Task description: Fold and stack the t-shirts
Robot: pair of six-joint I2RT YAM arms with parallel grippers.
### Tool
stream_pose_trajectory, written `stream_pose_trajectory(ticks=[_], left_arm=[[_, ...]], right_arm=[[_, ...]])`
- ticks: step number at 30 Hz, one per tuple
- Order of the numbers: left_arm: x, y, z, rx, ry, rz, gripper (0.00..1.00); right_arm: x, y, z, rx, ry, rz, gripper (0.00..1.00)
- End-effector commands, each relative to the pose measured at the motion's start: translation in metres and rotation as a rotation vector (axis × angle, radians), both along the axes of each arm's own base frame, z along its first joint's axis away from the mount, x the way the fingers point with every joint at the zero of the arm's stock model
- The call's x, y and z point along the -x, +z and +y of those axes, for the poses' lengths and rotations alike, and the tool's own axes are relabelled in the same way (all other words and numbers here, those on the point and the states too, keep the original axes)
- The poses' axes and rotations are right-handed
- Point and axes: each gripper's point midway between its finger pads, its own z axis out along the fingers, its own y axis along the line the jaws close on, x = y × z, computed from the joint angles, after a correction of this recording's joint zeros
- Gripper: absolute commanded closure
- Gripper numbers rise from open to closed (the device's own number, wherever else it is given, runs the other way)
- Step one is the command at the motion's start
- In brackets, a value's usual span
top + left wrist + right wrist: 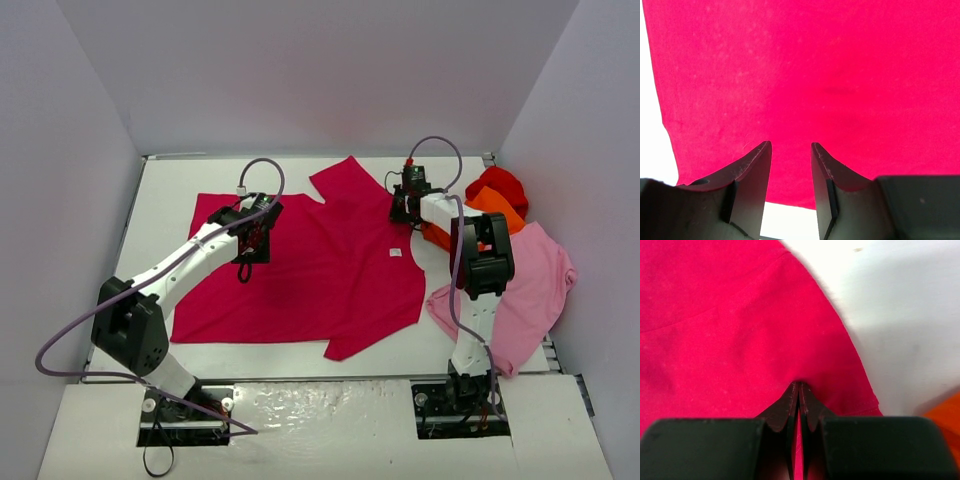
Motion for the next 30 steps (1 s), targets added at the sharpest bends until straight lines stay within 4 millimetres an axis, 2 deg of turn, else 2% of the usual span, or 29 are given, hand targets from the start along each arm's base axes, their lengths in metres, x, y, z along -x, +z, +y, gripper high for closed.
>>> stream_pose_trajectory(ticks=[1,9,12,14,15,16,17,19,21,22,24,25,26,28,30], left_arm=[[0.004,0.013,0.013,-0.004,0.027,-0.033,0.65],[0.015,0.004,0.017,0.009,0.042,-0.02,0.65],[0.019,0.001,0.016,0.035,0.054,-0.028,0.65],[0.022,0.001,0.017,0.045,0.062,-0.035,0.65],[0.023,0.001,0.018,0.05,0.065,-0.036,0.65],[0.024,0.002,0.018,0.057,0.071,-0.045,0.64],[0.025,0.003,0.018,0.064,0.076,-0.055,0.64],[0.027,0.012,0.019,0.083,0.086,-0.093,0.64],[0.028,0.02,0.018,0.104,0.082,-0.13,0.63],[0.028,0.024,0.017,0.117,0.08,-0.146,0.6],[0.027,0.03,0.017,0.131,0.076,-0.169,0.57],[0.028,0.033,0.016,0.135,0.072,-0.175,0.56],[0.027,0.036,0.016,0.138,0.067,-0.179,0.56],[0.026,0.041,0.014,0.139,0.056,-0.179,0.55],[0.027,0.043,0.014,0.132,0.045,-0.172,0.55]], right_arm=[[0.014,-0.011,-0.053,0.197,-0.14,0.065,1.0],[0.011,-0.009,-0.072,0.27,-0.224,0.05,1.0],[-0.003,0.007,-0.066,0.23,-0.235,-0.022,0.99],[-0.017,0.033,-0.054,0.159,-0.212,-0.128,0.85],[-0.013,0.027,-0.054,0.16,-0.21,-0.115,0.84],[-0.02,0.057,-0.043,0.107,-0.183,-0.2,0.59],[-0.024,0.082,-0.036,0.073,-0.166,-0.266,0.4],[-0.018,0.121,-0.014,0.024,-0.108,-0.344,0.22],[-0.008,0.164,0.006,-0.019,-0.055,-0.416,0.17],[0.002,0.179,0.019,-0.033,-0.029,-0.432,0.17],[0.038,0.197,0.06,-0.071,0.049,-0.417,0.17],[0.059,0.195,0.084,-0.113,0.112,-0.386,0.18],[0.084,0.189,0.107,-0.144,0.174,-0.345,0.19],[0.146,0.163,0.136,-0.124,0.273,-0.237,0.22],[0.2,0.134,0.14,-0.131,0.3,-0.135,0.25]])
